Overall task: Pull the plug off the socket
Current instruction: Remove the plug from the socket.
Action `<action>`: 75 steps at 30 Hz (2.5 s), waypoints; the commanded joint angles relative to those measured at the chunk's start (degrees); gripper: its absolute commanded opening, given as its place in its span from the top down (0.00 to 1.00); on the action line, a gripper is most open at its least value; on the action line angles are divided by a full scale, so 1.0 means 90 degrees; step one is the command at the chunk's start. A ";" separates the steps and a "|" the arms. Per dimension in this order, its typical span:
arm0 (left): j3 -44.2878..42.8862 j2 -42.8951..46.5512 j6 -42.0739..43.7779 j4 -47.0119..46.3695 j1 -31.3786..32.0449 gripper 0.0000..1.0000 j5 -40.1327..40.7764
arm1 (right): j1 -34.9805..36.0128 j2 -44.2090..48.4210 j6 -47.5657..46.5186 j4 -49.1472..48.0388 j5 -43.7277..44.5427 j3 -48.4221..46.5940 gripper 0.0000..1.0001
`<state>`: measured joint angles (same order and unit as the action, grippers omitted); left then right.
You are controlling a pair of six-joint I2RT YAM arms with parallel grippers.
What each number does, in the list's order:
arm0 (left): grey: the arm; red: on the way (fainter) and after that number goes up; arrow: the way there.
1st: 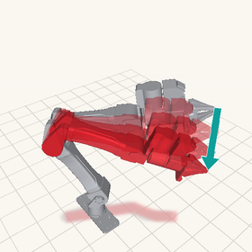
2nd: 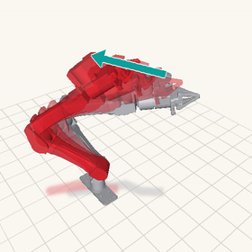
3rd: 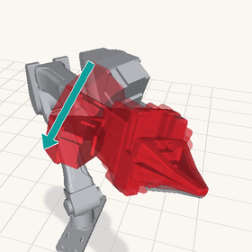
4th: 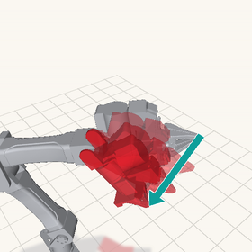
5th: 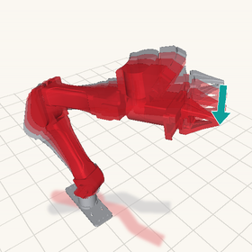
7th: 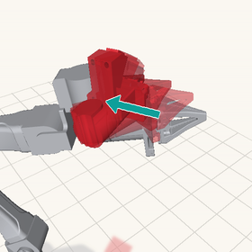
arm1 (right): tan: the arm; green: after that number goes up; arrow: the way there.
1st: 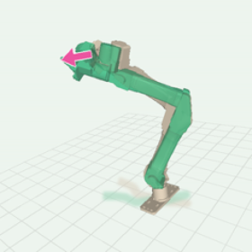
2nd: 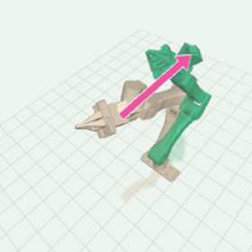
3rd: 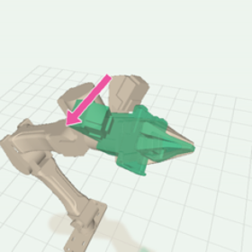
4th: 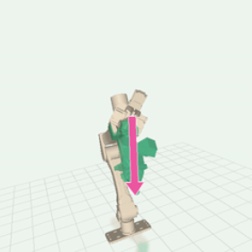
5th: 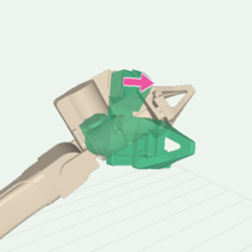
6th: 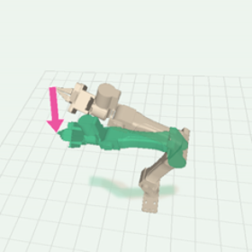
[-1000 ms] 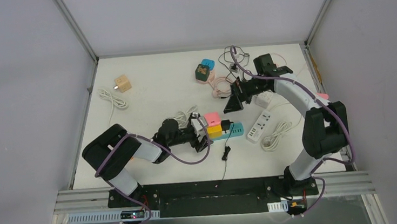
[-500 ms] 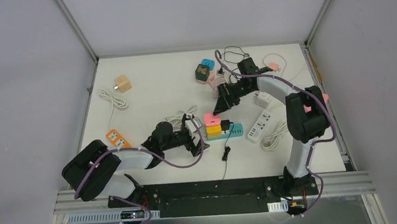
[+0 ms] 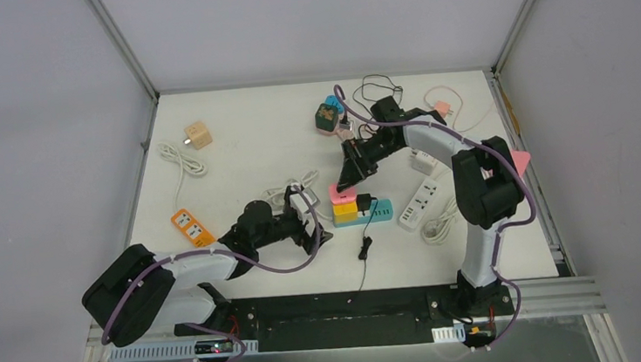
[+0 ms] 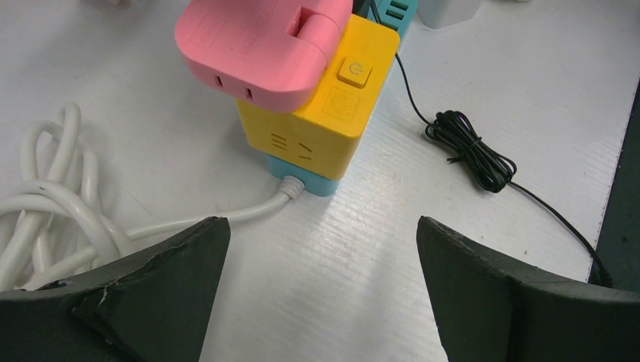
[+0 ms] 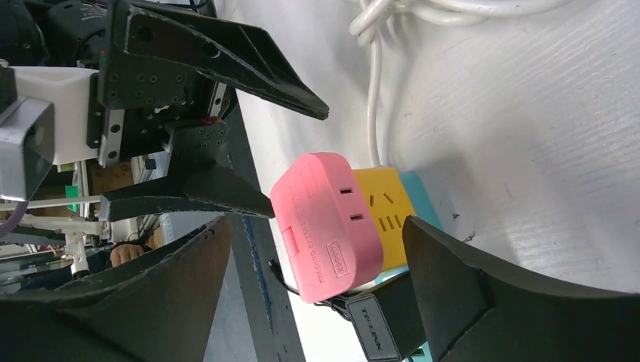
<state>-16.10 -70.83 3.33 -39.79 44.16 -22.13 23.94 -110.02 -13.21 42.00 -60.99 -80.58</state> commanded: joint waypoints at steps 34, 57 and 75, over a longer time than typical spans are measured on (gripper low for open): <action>-0.0277 -0.3046 0.0470 -0.3880 -0.0646 0.10 -0.1647 | 0.0035 0.0873 -0.2005 0.1113 -0.0035 0.0014 0.39; -0.1275 -0.3029 0.0815 -0.3003 -0.1294 0.11 -0.3500 | 0.0801 0.1723 -0.1783 0.0226 0.2686 0.0543 0.85; -0.2034 -0.4531 0.0134 -0.4603 -0.1323 0.27 -0.4688 | 0.0865 0.1700 -0.2275 0.0225 0.2587 0.0751 1.00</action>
<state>-32.60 -111.39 5.65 -75.57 32.56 -60.82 31.29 -95.68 -30.00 44.53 -39.81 -75.16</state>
